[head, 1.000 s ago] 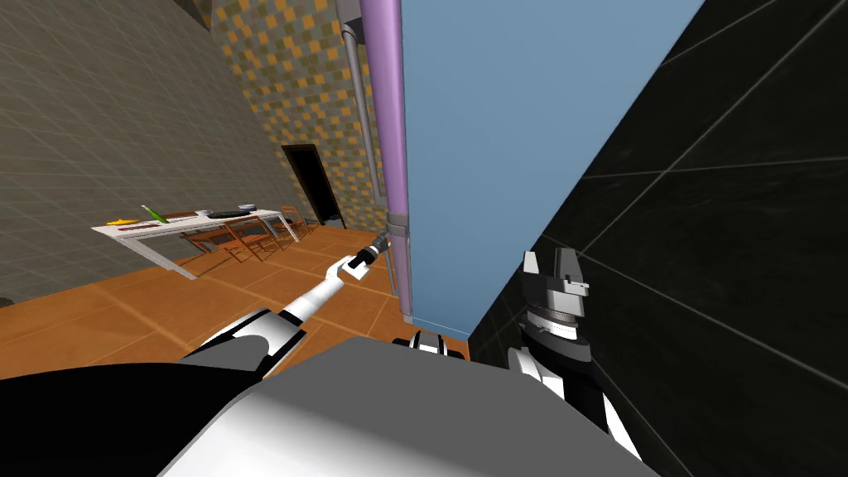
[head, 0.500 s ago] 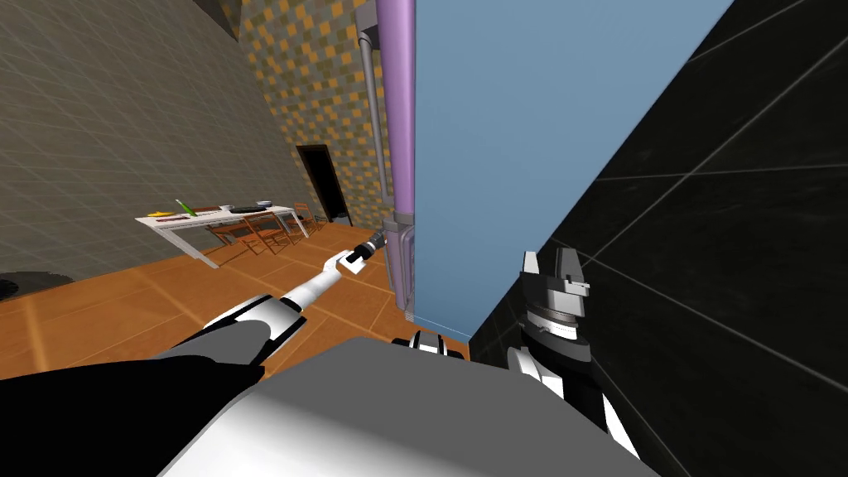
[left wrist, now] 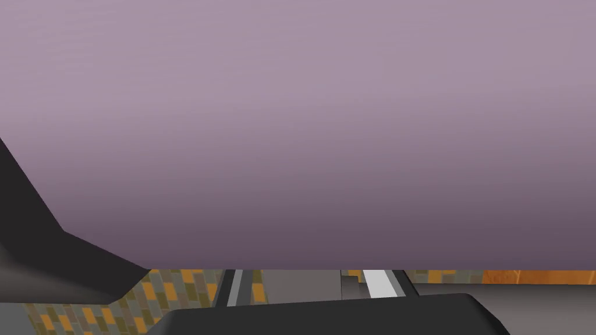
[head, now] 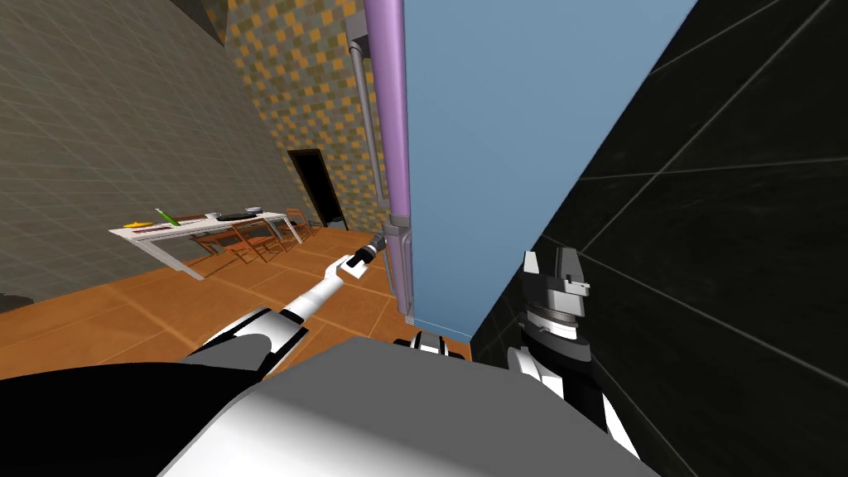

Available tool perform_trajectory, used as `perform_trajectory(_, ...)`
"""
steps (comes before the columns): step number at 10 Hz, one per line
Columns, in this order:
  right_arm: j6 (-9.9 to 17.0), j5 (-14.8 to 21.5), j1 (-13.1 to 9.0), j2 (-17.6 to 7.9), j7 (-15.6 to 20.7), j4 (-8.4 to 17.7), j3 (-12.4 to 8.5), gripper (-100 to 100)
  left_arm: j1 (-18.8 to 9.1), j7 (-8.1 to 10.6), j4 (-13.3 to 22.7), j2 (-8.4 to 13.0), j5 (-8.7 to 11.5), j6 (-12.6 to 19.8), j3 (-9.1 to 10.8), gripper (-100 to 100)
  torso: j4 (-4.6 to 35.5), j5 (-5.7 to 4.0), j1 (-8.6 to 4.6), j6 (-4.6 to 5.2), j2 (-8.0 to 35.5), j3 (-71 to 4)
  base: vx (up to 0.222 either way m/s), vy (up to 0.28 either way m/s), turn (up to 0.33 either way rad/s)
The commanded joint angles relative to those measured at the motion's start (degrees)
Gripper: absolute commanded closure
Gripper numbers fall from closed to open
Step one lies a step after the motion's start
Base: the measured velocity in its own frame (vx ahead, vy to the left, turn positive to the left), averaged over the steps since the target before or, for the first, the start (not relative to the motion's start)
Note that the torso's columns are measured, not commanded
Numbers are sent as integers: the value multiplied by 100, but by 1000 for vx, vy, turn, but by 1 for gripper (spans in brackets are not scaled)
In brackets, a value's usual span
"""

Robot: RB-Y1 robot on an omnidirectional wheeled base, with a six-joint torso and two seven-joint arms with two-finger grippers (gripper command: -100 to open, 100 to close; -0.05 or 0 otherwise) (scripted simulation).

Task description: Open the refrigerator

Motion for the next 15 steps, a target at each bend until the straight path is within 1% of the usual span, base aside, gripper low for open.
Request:
perform_trajectory(1, 0, 0, -5, 0, 0, 0, 0, 0, 470, -313, -486, -347, 9, 253, 124, 100, -3, 14, 23, 32, -8, -2, 6, 37, -91)
perform_trajectory(2, 0, 0, -8, 0, 0, 0, 0, 0, 626, -556, -708, -553, 33, 464, 470, 100, -10, 23, 29, 15, -12, -11, 14, 58, -206)
perform_trajectory(3, 0, 0, -11, 0, 0, 0, 0, 0, 801, -699, -919, -705, 33, 521, 470, 100, -13, 28, 50, -5, -32, -29, 1, 65, -305)
perform_trajectory(4, 0, 0, -11, 0, 0, 0, 0, 0, 966, -722, -1188, -779, 33, 521, 470, 100, -15, 29, 57, -12, -60, -53, 2, 54, -103)
perform_trajectory(5, 0, 0, -8, -1, 0, 0, -1, 0, 1156, -975, -1444, -989, 58, 790, 816, 100, -24, 32, 44, -34, -51, -46, 10, 97, -207)
perform_trajectory(6, 0, 0, -10, -1, 0, 0, -1, 0, 1344, -1125, -1661, -1141, 58, 790, 816, 100, -19, 39, 59, -22, -51, -44, 5, 96, -244)
perform_trajectory(7, 0, 0, -9, -1, 0, 0, -1, 0, 1461, -1130, -1829, -1210, 58, 790, 816, 100, -26, 44, 51, -17, -53, -43, 11, 57, -49)
perform_trajectory(8, 0, 0, -9, 0, 0, 0, -1, 0, 1602, -1391, -1998, -1387, 82, 1029, 1162, 100, -34, 46, 30, -18, -49, -39, 0, 70, -282)
perform_trajectory(9, 0, 0, -10, 0, 0, 0, 0, 0, 1752, -1538, -2181, -1567, 82, 1058, 1162, 100, -26, 42, 36, 6, -61, -48, 5, 88, -260)
perform_trajectory(10, 0, 0, -9, -1, 0, 0, -1, 0, 1944, -1538, -2414, -1642, 82, 1058, 1162, 100, -33, 44, 29, 1, -64, -50, 25, 54, -31)
perform_trajectory(11, -1, 0, -8, 0, 0, -1, -1, 0, 1957, -1538, -2458, -1642, 82, 1058, 1162, 100, -35, 46, 22, -29, -41, -35, 20, 10, 68)
perform_trajectory(12, 0, 0, -8, 0, 0, -1, 0, 0, 2187, -1821, -2779, -1831, 106, 1312, 1508, 100, -31, 49, 23, -26, -23, -21, -1, 41, -231)
perform_trajectory(13, 0, 0, -10, 0, 0, 0, 0, 0, 2331, -1947, -2963, -1985, 106, 1326, 1508, 100, -18, 44, 42, -9, -23, -24, -8, 82, -299)
perform_trajectory(14, 0, 0, -10, -1, 0, 0, -1, 0, 2452, -1947, -3087, -2073, 106, 1326, 1508, 100, -26, 45, 37, -5, -29, -26, 0, 63, -77)
perform_trajectory(15, 0, 0, -9, 0, 0, 0, -1, 0, 2596, -2194, -3265, -2203, 130, 1512, 1854, 100, -27, 47, 28, -32, -24, -21, -4, 74, -289)
